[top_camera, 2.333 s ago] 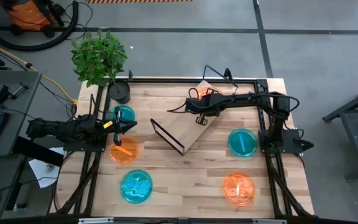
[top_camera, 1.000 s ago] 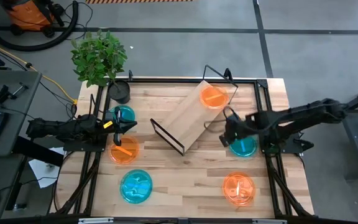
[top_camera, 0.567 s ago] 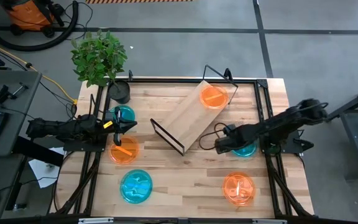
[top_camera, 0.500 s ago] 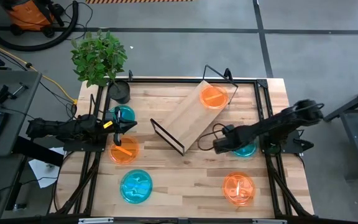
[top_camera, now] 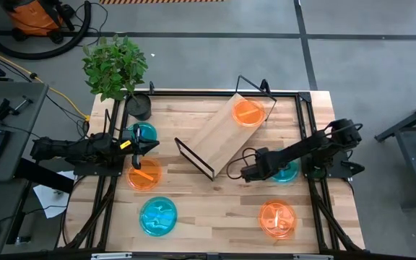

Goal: Place and stack plates onto a shelf
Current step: Put the top right blue plate on the shelf

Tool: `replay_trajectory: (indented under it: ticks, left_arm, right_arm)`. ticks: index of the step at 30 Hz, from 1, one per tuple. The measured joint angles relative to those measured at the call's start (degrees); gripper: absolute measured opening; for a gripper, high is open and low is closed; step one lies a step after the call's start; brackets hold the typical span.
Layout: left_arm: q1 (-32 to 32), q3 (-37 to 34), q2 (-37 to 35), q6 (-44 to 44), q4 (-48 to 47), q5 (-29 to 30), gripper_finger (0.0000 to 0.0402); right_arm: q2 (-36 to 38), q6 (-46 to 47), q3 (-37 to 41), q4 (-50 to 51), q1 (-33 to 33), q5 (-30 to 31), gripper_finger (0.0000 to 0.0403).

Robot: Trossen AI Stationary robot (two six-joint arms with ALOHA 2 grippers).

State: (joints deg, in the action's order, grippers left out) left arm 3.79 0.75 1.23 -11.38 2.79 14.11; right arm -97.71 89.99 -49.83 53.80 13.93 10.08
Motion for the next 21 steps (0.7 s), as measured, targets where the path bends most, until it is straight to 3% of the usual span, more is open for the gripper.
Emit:
replay_trajectory:
  ticks: [7, 21]
  left_arm:
    - [-0.02, -0.02, -0.02, 0.00, 0.00, 0.00, 0.0001]
    - [0.00, -0.02, -0.02, 0.02, 0.02, 0.00, 0.0001]
  right_arm:
    - [3.60, -0.41, 0.38, 3.49, 0.05, -0.06, 0.0003]
    - [18.56, -11.26, -12.16, 9.40, -0.98, 6.85, 0.0000]
